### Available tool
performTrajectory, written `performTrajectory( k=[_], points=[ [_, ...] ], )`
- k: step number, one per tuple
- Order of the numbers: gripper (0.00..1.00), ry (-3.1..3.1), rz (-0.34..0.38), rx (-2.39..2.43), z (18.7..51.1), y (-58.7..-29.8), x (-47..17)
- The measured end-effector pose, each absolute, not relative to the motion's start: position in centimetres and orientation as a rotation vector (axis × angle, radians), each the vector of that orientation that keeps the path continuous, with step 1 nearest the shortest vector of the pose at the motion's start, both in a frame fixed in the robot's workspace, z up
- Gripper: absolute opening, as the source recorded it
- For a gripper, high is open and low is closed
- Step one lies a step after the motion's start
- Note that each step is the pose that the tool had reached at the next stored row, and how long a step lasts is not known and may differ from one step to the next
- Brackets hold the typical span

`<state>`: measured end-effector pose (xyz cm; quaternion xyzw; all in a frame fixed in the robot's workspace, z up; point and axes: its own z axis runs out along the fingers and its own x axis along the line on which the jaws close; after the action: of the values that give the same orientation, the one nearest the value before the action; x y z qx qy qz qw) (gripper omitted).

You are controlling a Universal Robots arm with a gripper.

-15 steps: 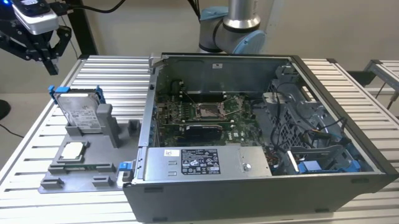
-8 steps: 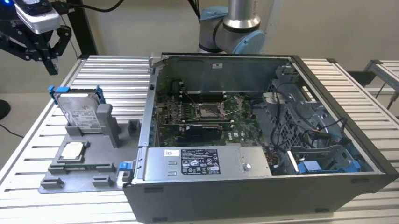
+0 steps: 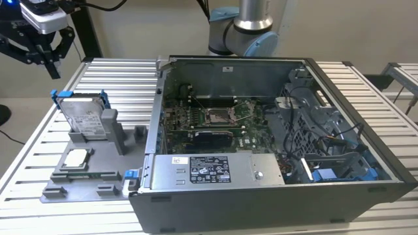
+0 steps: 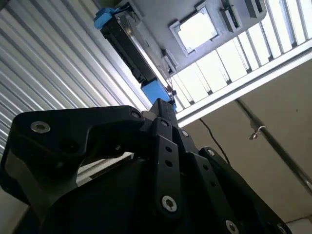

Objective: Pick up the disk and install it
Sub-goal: 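Pick up the disk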

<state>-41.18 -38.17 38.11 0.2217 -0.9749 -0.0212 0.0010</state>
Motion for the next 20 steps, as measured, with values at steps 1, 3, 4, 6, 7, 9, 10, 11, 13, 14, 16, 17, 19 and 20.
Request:
performTrajectory(
  k=[1, 3, 4, 6, 7, 9, 10, 11, 13, 14, 16, 17, 19, 20],
  points=[
    [0.0, -3.056, -0.066, 0.717, 38.11, -38.17, -41.18],
    [0.0, -3.05, -0.064, 0.739, 38.11, -38.16, -41.18],
    [0.0, -3.047, -0.063, 0.749, 38.11, -38.16, -41.18],
    [0.0, -3.038, -0.061, 0.78, 38.11, -38.17, -41.18],
    [0.0, -3.034, -0.06, 0.794, 38.1, -38.16, -41.18],
    [0.0, -3.024, -0.055, 0.828, 38.11, -38.16, -41.18],
    [0.0, -3.018, -0.053, 0.849, 38.11, -38.16, -41.18],
    [0.0, -3.013, -0.05, 0.865, 38.11, -38.16, -41.18],
    [0.0, -3.0, -0.043, 0.902, 38.11, -38.16, -41.18],
    [0.0, -2.992, -0.042, 0.926, 38.11, -38.17, -41.18],
    [0.0, -2.976, -0.04, 0.977, 38.11, -38.17, -41.18],
    [0.0, -2.967, -0.04, 1.004, 38.11, -38.16, -41.18],
    [0.0, -2.948, -0.039, 1.058, 38.11, -38.16, -41.18],
    [0.0, -2.938, -0.038, 1.085, 38.11, -38.16, -41.18]
  ],
)
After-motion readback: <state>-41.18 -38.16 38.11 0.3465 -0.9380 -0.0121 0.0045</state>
